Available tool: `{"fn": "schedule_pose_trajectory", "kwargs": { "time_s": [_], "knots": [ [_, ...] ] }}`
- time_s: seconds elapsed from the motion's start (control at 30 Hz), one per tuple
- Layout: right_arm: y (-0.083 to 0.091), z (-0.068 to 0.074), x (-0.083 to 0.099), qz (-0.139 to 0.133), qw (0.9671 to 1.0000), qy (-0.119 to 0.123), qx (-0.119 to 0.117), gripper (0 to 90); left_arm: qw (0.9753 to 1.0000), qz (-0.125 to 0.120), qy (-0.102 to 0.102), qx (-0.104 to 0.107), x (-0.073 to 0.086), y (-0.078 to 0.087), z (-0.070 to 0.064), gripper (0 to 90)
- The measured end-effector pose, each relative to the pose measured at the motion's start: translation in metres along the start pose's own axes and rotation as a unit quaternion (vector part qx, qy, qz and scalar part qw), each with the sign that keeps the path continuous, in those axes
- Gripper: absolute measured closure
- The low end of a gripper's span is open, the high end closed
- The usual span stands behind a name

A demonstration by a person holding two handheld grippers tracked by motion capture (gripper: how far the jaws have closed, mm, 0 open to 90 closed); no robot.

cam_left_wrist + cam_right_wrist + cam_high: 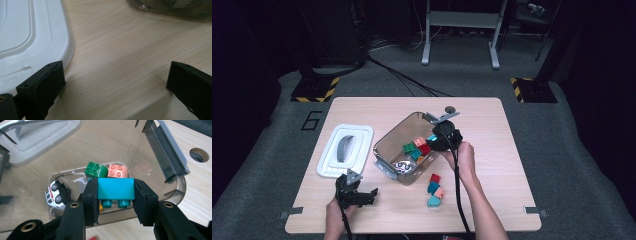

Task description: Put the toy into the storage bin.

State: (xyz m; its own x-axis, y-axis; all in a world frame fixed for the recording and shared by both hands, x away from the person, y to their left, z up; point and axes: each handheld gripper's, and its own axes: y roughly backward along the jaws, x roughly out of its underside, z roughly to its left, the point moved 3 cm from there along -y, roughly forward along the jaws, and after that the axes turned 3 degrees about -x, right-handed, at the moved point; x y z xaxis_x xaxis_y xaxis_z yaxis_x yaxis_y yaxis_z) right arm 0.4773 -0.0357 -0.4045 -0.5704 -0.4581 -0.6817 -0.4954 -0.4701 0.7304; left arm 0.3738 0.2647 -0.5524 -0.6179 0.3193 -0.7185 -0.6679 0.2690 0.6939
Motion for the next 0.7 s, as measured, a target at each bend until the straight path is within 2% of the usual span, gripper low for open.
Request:
{"fn": "schedule_pose_trajectory", "kwargs": {
  "time_s": [0.27,0.37,0.43,0.53,0.57,0.6,0.63,0.7],
  "knots": [
    [0.000,0.001,0.002,0.004,1.0000,-0.003,-0.004,57.7,1.0000,0.000,0.000,0.000,0.000,0.000,0.000,1.5],
    [0.001,0.002,0.002,0.002,1.0000,0.000,-0.006,52.5,1.0000,0.000,0.000,-0.001,0.000,0.000,0.000,1.5],
    [0.004,0.002,0.004,-0.003,1.0000,-0.003,-0.007,46.7,1.0000,0.000,0.000,0.000,0.000,0.000,0.000,1.5],
    [0.012,0.004,0.008,-0.011,0.9999,-0.004,-0.008,32.5,1.0000,0.000,-0.001,-0.001,0.000,0.000,0.000,1.5],
    [0.012,0.004,0.008,-0.011,0.9999,-0.004,-0.008,32.5,1.0000,0.000,-0.001,-0.001,0.000,0.000,0.000,1.5],
    [0.014,0.005,0.010,-0.014,0.9998,-0.007,-0.008,30.2,1.0000,0.000,-0.001,-0.001,0.000,0.000,0.000,1.5],
    [0.020,0.006,0.016,-0.022,0.9997,-0.007,-0.010,24.1,1.0000,0.000,-0.001,-0.001,0.000,0.000,0.000,1.5],
    [0.024,0.006,0.021,-0.025,0.9996,-0.009,-0.012,20.7,1.0000,0.000,-0.001,-0.001,0.000,0.000,0.000,1.5]
  ]
}}
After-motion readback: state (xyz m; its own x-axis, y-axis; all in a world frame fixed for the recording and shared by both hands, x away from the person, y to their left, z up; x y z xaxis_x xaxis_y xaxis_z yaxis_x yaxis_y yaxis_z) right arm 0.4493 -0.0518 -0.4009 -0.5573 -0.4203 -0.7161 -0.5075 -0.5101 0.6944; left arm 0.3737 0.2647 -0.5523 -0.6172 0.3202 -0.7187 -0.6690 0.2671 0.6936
